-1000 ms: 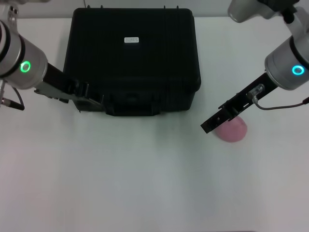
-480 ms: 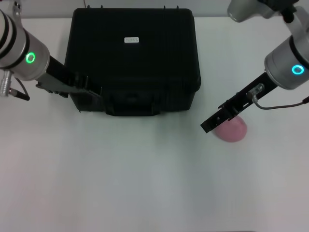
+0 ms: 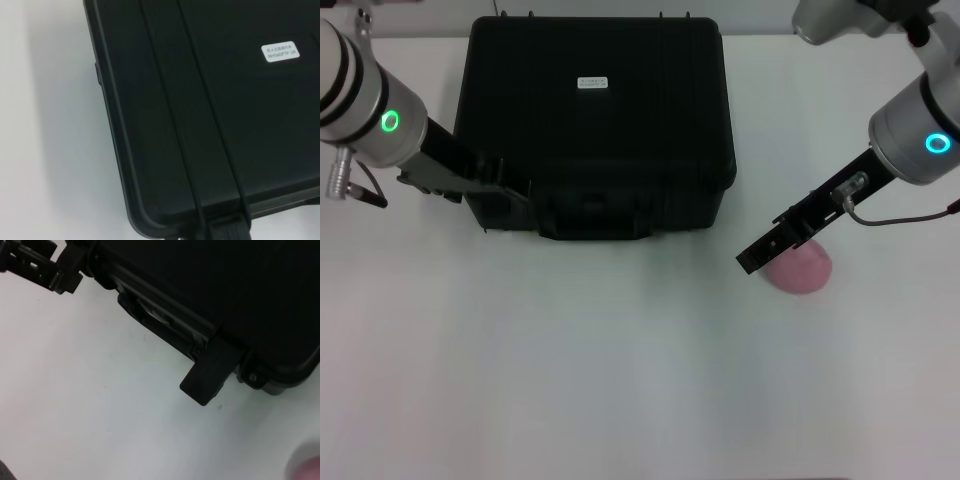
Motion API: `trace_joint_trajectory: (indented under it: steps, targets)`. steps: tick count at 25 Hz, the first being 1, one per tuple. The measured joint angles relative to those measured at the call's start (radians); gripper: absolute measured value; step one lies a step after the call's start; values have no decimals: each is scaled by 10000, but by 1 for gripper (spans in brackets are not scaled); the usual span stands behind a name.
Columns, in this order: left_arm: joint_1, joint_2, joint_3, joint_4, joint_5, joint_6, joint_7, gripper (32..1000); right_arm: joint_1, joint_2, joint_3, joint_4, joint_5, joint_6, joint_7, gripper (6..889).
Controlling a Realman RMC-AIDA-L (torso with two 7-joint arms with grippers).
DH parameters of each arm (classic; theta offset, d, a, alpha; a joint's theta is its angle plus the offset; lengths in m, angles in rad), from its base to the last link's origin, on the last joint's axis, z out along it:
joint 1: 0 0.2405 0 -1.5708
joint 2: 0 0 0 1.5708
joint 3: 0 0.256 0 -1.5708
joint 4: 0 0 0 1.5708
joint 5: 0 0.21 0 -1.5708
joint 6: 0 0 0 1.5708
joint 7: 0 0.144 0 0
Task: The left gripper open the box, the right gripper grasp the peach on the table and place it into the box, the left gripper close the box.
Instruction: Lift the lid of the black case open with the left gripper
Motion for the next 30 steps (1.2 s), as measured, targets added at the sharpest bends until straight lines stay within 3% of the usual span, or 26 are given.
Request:
trace_joint_trajectory:
  steps: [12,24,30]
  targets:
    - [-138,5,46,-520,-39,256,96,835,1,-6,6,-1,0,0,4,853]
    - [-241,-19,105,-568,17,194,57,830,0,-6,19,-1,0,0,5,852]
    - [-248,-25,99,-572,-24,172,114,770,0,-6,20,0,0,0,4,853]
